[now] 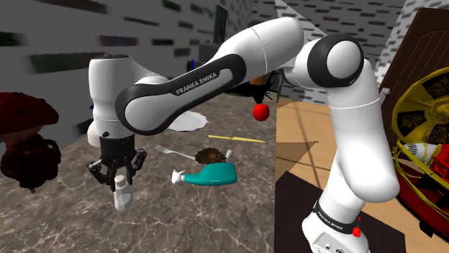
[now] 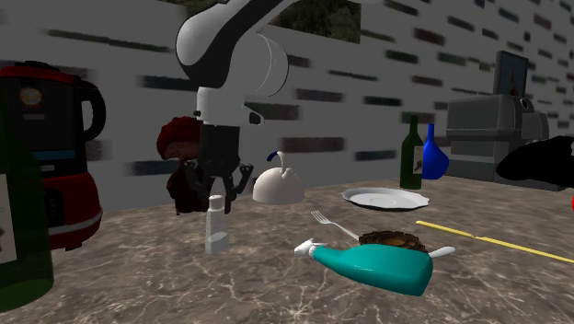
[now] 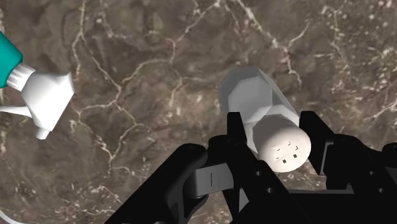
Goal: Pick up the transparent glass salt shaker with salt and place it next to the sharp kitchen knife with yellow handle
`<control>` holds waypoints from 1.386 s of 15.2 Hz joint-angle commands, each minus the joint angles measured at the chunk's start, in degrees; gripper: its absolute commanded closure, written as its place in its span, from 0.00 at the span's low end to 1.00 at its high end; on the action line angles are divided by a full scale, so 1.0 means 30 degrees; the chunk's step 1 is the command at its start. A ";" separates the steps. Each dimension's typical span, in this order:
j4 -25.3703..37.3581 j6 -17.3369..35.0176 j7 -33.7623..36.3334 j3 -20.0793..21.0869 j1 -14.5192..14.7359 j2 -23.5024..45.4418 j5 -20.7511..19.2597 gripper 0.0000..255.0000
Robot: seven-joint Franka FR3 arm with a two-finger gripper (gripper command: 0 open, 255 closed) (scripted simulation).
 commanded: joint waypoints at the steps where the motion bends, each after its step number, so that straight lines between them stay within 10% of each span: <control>1: 0.0202 -0.0389 -0.0054 0.0071 -0.0030 -0.0205 0.0117 1.00; 21: 0.3875 -0.4996 -0.0444 0.0482 0.0063 -0.1287 0.0822 1.00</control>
